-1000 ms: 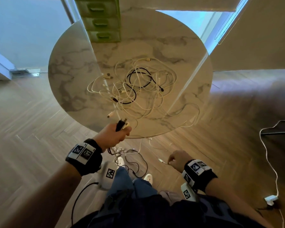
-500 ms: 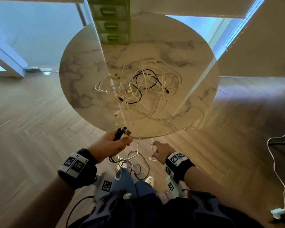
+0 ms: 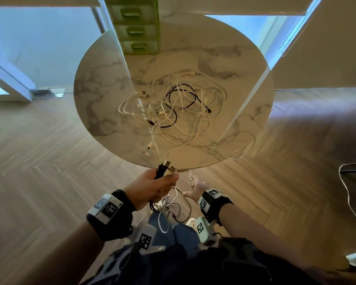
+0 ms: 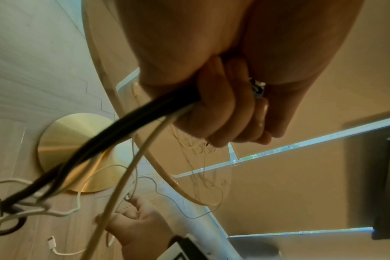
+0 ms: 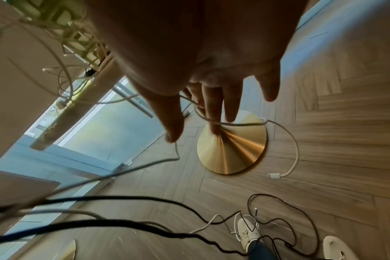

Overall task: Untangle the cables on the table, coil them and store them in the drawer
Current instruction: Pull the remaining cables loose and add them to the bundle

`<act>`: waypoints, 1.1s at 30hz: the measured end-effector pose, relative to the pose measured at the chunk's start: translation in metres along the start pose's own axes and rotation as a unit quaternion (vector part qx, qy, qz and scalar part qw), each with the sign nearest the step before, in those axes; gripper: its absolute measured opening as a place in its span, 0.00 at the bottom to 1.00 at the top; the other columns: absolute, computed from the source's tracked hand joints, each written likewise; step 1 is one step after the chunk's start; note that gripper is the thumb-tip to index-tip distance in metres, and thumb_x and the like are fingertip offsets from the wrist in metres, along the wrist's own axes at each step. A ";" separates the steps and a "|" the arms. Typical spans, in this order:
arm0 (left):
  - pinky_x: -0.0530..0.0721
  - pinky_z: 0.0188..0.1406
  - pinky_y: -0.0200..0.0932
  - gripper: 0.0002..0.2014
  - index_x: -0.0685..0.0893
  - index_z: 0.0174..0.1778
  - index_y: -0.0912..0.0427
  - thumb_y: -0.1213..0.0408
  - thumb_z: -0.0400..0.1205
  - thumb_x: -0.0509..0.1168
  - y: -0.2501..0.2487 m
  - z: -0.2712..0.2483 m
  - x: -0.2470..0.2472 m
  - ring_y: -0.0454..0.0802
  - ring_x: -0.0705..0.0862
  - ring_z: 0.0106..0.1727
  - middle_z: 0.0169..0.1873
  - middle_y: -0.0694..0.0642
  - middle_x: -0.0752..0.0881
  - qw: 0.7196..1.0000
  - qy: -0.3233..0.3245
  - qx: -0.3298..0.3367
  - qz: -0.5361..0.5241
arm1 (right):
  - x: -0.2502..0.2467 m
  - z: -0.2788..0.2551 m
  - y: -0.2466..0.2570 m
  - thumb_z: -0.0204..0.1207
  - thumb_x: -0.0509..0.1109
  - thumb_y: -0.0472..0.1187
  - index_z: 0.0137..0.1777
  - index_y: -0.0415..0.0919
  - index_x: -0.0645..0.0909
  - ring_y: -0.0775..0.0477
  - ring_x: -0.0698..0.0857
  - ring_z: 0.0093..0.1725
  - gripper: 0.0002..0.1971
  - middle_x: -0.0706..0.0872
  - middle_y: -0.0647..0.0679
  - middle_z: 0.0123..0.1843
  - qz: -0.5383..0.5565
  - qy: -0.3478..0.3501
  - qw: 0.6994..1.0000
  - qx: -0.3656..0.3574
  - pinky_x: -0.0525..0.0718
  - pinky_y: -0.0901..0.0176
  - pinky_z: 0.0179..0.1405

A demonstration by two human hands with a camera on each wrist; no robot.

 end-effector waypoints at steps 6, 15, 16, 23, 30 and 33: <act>0.64 0.18 0.33 0.10 0.79 0.38 0.60 0.58 0.80 0.68 0.006 0.001 -0.043 0.40 0.66 0.20 0.21 0.47 0.70 0.984 -0.106 0.004 0.140 | -0.013 -0.011 0.008 0.81 0.59 0.38 0.68 0.49 0.77 0.48 0.83 0.50 0.17 0.86 0.46 0.58 0.021 -0.061 0.995 -0.082 0.78 0.60 0.54; 0.82 0.55 0.48 0.06 0.86 0.39 0.48 0.56 0.70 0.77 0.022 0.041 -0.023 0.50 0.87 0.47 0.41 0.51 0.90 0.956 -0.124 0.063 0.258 | -0.060 -0.060 -0.004 0.83 0.55 0.38 0.57 0.51 0.82 0.45 0.78 0.55 0.15 0.77 0.51 0.49 -0.006 -0.075 0.989 -0.124 0.73 0.56 0.57; 0.81 0.58 0.46 0.07 0.86 0.42 0.49 0.61 0.71 0.76 0.024 0.044 -0.014 0.47 0.86 0.50 0.44 0.49 0.89 0.954 -0.111 0.068 0.269 | -0.065 -0.064 -0.004 0.83 0.55 0.37 0.56 0.50 0.83 0.46 0.77 0.55 0.15 0.79 0.50 0.51 0.005 -0.072 0.989 -0.126 0.72 0.58 0.56; 0.71 0.37 0.16 0.12 0.86 0.52 0.61 0.62 0.75 0.74 0.023 0.058 0.019 0.38 0.81 0.46 0.43 0.45 0.84 0.946 -0.074 0.088 0.305 | -0.085 -0.084 0.016 0.81 0.55 0.31 0.50 0.49 0.81 0.56 0.72 0.35 0.15 0.75 0.53 0.33 0.145 -0.026 0.976 -0.160 0.70 0.64 0.42; 0.71 0.29 0.28 0.13 0.87 0.35 0.58 0.60 0.83 0.63 0.017 0.050 0.019 0.34 0.77 0.26 0.29 0.46 0.79 0.938 -0.047 0.108 0.327 | -0.104 -0.083 0.023 0.78 0.64 0.30 0.55 0.47 0.81 0.53 0.77 0.37 0.12 0.78 0.50 0.34 0.230 -0.054 0.956 -0.175 0.76 0.62 0.45; 0.78 0.38 0.44 0.16 0.85 0.28 0.53 0.57 0.82 0.63 0.019 0.051 0.006 0.47 0.79 0.30 0.28 0.55 0.81 0.946 -0.078 0.116 0.294 | -0.114 -0.079 0.021 0.75 0.70 0.32 0.45 0.45 0.82 0.52 0.80 0.35 0.06 0.82 0.50 0.34 0.254 -0.097 0.951 -0.150 0.79 0.58 0.45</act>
Point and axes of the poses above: each hand's wrist, its own z-axis towards the middle knuckle, its own x-axis out of the palm, y = z × x, the point moved 8 cm from there along z, towards the middle knuckle
